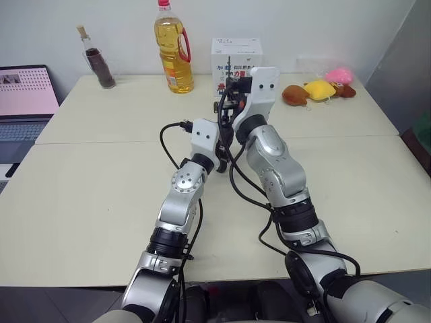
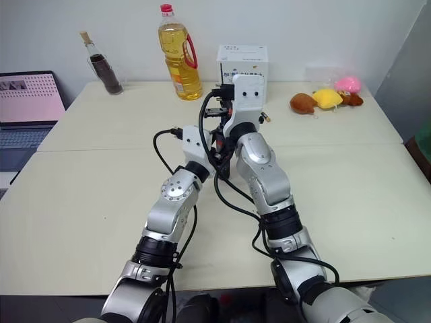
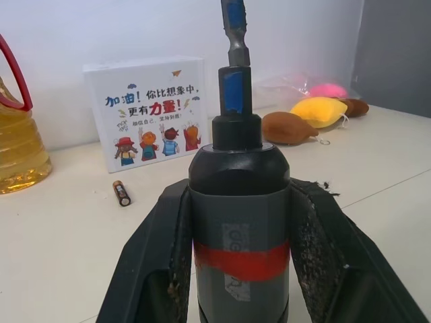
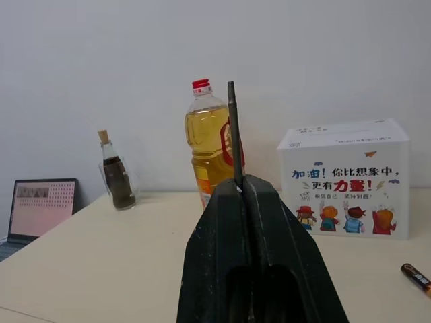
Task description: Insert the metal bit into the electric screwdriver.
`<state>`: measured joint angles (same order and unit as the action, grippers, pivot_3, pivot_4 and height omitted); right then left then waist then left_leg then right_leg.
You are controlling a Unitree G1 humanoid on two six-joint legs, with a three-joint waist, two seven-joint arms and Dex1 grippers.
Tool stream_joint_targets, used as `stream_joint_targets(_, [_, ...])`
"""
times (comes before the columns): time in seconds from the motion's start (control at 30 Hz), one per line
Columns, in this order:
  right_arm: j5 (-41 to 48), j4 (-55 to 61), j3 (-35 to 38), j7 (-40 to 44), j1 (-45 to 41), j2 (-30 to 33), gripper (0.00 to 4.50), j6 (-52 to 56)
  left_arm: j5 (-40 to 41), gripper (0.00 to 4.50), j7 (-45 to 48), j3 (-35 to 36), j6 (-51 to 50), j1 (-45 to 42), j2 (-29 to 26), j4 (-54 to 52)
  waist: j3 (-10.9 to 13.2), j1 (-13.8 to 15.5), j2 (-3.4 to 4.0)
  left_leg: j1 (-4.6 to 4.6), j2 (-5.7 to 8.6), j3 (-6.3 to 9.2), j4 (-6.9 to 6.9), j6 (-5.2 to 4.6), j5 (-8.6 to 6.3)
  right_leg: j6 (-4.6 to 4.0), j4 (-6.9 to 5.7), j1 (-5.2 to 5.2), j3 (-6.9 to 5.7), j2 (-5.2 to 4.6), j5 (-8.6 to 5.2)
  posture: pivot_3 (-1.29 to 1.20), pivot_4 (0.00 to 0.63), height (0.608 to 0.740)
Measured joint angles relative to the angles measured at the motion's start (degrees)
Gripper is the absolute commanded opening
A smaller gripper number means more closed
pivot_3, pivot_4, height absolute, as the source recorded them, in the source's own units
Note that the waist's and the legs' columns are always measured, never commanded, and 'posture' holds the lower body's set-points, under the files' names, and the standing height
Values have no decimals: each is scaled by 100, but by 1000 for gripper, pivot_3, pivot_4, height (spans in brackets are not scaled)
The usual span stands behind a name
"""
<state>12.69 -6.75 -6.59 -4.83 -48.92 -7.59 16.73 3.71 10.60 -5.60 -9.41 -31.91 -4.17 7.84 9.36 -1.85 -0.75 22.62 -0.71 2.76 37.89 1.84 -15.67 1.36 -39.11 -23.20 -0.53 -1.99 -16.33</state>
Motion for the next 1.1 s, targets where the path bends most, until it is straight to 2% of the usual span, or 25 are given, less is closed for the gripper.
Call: stream_joint_targets(1.1, [-21,39,-73,-144,10,2,50,0,-2,1672,1,-6,-15,-9,-12,9,0,0,0,-1,0,0,0,0,0,0,0,0,1,0,0,0,150,740])
